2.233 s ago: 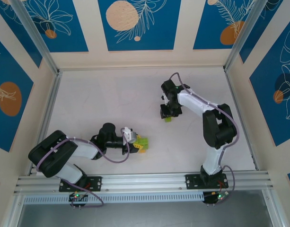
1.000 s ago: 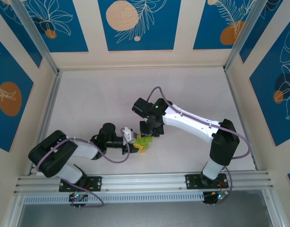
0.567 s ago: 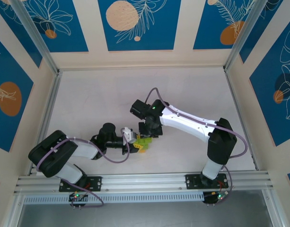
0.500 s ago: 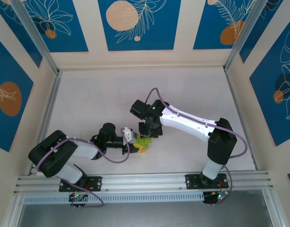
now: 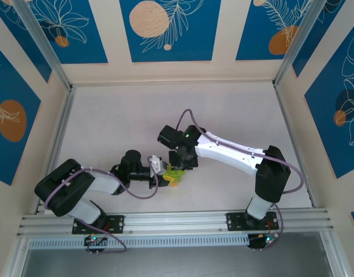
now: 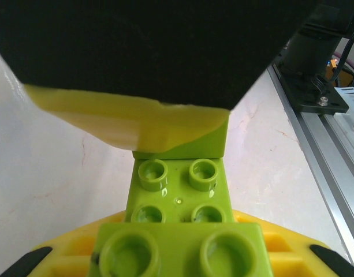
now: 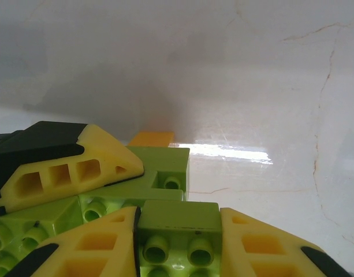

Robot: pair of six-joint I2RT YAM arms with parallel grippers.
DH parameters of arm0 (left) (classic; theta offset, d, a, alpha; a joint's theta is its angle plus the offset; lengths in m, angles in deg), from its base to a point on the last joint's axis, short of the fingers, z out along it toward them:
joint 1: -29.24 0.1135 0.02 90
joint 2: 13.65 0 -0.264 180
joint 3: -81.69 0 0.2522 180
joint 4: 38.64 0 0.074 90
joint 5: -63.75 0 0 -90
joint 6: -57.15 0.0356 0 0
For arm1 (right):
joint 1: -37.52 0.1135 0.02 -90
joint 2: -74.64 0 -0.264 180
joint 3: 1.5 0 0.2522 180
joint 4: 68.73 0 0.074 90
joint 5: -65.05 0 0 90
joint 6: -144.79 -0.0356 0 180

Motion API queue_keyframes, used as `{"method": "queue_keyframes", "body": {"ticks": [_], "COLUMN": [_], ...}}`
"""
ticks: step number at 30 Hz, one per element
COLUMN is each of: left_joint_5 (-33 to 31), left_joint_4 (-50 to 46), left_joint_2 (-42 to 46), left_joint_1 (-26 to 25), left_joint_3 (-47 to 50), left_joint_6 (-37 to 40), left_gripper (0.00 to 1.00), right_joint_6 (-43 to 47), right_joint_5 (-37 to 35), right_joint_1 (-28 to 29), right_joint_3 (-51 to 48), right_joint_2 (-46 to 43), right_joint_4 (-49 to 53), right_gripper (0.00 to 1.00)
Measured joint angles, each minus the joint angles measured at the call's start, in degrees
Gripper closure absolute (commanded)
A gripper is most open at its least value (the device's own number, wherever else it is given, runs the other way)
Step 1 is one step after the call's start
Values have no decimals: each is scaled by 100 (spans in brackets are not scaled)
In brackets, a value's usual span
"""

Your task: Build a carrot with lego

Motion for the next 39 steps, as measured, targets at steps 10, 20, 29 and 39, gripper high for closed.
{"method": "queue_keyframes", "body": {"ticks": [10,20,29,39], "left_joint_5": [15,2,-70,-177], "left_joint_4": [-4,-13,-17,-208], "left_joint_2": [0,0,-4,-85], "left_joint_1": [0,2,0,-11], "left_joint_3": [0,-4,-20,-48], "left_joint_6": [44,92,105,129], "left_gripper": [73,73,56,1], "right_joint_6": [-103,192,433,466], "right_joint_5": [-216,-520,-1054,-1252], "right_joint_1": [127,177,186,144], "right_joint_3": [-15,177,238,-223], "right_joint_2": [7,140,-236,-1233], "right_joint_4": [0,302,332,44], "right_gripper": [67,16,13,14]}}
